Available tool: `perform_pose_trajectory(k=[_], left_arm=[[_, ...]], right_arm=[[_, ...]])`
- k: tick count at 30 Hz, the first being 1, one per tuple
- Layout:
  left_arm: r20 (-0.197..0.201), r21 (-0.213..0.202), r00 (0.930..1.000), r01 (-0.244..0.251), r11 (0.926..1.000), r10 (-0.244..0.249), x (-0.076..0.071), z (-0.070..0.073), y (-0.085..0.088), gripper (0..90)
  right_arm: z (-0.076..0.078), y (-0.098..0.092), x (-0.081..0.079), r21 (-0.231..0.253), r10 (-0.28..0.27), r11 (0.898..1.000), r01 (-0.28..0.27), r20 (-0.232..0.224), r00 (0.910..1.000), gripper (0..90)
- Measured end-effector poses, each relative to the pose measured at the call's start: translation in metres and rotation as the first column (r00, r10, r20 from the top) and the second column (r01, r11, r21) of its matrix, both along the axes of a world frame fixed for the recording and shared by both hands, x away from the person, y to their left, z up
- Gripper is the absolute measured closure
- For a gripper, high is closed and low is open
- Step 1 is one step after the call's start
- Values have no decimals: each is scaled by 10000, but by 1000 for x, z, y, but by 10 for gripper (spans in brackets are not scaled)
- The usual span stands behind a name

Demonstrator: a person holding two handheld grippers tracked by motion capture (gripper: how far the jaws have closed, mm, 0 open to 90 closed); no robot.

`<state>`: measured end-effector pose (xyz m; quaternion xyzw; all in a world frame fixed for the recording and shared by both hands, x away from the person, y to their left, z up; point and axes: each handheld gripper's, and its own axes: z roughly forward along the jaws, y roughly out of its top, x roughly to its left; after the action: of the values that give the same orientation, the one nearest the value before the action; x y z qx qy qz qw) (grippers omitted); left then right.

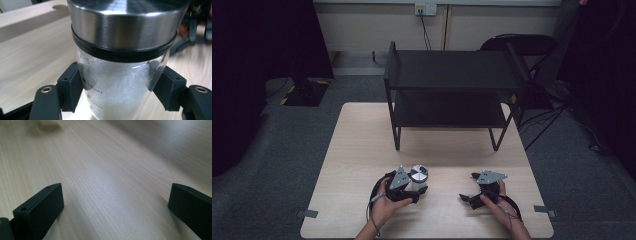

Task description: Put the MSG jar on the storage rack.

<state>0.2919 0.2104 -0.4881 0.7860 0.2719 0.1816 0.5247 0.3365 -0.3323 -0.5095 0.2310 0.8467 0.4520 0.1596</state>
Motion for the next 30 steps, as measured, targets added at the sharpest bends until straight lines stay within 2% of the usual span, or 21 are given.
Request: perform_pose_trajectory(k=[5,16,20,26,30], left_arm=[[90,-295,9999,-140,9995,143,7,14,-4,315],[108,-519,9979,-638,9966,644,42,65,-11,315],[356,-314,9958,-828,9961,839,52,87,-17,315],[589,-259,9894,-1315,9910,1328,65,117,-29,315],[678,-374,9815,-1766,9836,1788,78,127,-39,315]], right_arm=[[0,0,0,-2,-1,10000,1,-2,10000,0],[0,0,0,-3,-1,10000,1,-1,10000,0],[0,0,0,-3,-1,10000,1,-1,10000,0],[0,0,0,-1,0,10000,0,-1,10000,0],[0,0,0,-3,0,10000,0,1,10000,0]])
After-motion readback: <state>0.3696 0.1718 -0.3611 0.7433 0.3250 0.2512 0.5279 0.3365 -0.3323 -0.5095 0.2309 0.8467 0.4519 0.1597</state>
